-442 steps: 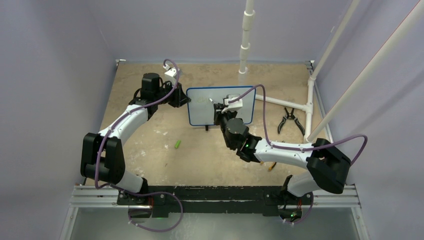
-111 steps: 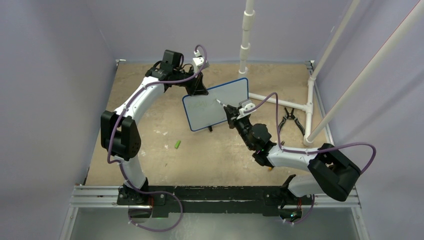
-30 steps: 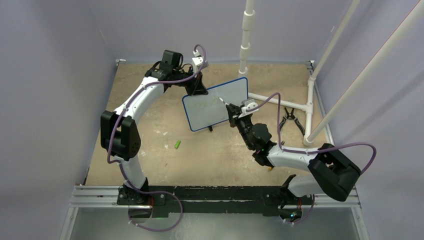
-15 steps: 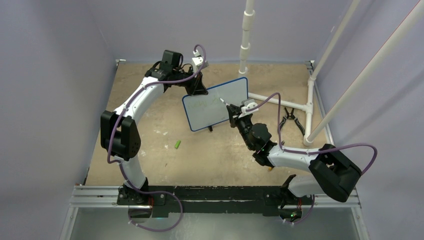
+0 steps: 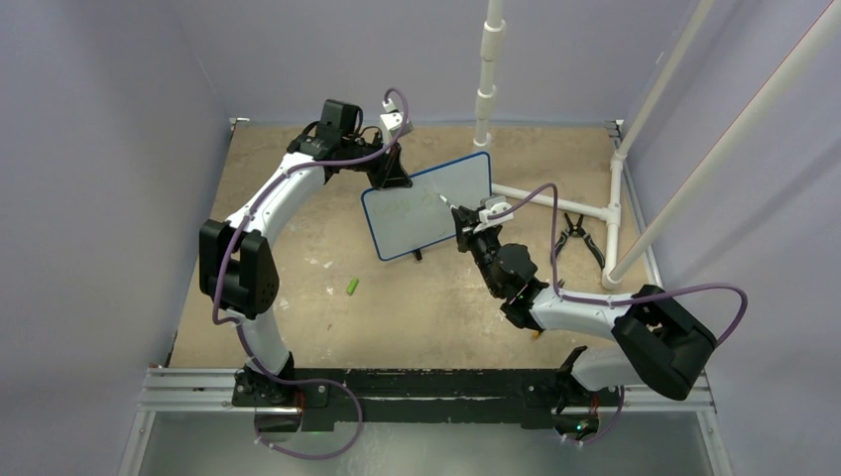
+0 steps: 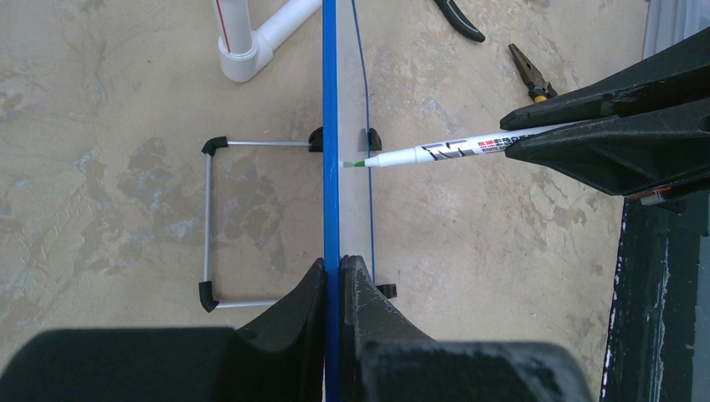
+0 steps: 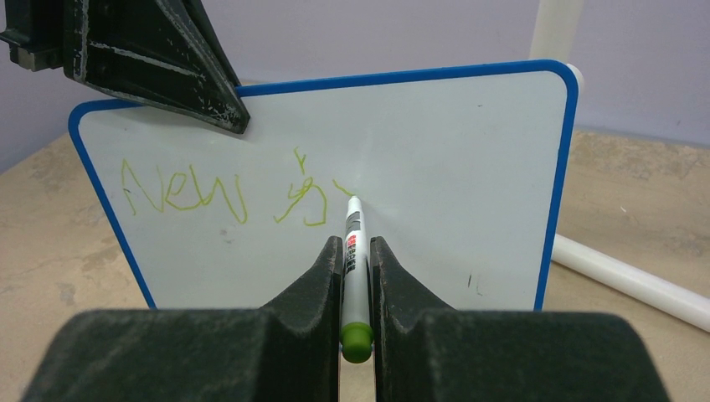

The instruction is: Write a sentence on the whiteboard

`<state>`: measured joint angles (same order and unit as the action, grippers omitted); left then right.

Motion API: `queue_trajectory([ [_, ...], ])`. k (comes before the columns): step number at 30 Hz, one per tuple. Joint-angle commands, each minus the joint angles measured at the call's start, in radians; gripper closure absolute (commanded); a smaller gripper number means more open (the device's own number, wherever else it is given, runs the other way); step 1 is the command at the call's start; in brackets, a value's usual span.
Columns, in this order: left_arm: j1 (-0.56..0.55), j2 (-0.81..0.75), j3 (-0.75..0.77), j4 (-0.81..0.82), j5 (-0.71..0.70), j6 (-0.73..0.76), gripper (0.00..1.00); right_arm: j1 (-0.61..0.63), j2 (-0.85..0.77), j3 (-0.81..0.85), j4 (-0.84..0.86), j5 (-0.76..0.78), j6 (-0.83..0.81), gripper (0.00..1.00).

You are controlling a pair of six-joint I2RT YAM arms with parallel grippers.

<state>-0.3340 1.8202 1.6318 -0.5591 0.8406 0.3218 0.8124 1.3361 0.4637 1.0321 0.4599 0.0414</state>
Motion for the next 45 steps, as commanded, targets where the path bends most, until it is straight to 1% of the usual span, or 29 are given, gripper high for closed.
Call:
queue_trajectory([
  [1, 0.004, -0.027, -0.023, -0.027, -0.008, 0.034, 1.00, -0.002, 0.017, 0.053, 0.073, 0.037, -0.029, 1.00],
  [7, 0.004, -0.024, -0.023, -0.026, -0.002, 0.033, 1.00, -0.002, -0.005, 0.041, 0.093, 0.036, -0.036, 1.00],
  [14, 0.004, -0.025, -0.023, -0.024, 0.000, 0.033, 1.00, -0.002, 0.006, 0.053, 0.082, -0.025, -0.037, 1.00],
  [15, 0.004, -0.024, -0.023, -0.024, 0.000, 0.033, 1.00, -0.002, 0.009, 0.054, 0.083, -0.035, -0.063, 1.00],
  [21, 0.004, -0.027, -0.023, -0.025, 0.000, 0.033, 1.00, -0.002, 0.013, 0.054, 0.078, -0.084, -0.074, 1.00],
  [33, 0.004, -0.030, -0.024, -0.024, -0.004, 0.033, 1.00, -0.001, 0.011, 0.041, 0.035, -0.056, -0.055, 1.00],
  [41, 0.004, -0.029, -0.024, -0.023, -0.006, 0.033, 1.00, -0.001, -0.053, 0.006, 0.061, -0.064, -0.059, 1.00],
  [45, 0.004, -0.029, -0.024, -0.023, -0.008, 0.033, 1.00, -0.001, -0.067, -0.002, 0.061, -0.007, -0.050, 1.00],
])
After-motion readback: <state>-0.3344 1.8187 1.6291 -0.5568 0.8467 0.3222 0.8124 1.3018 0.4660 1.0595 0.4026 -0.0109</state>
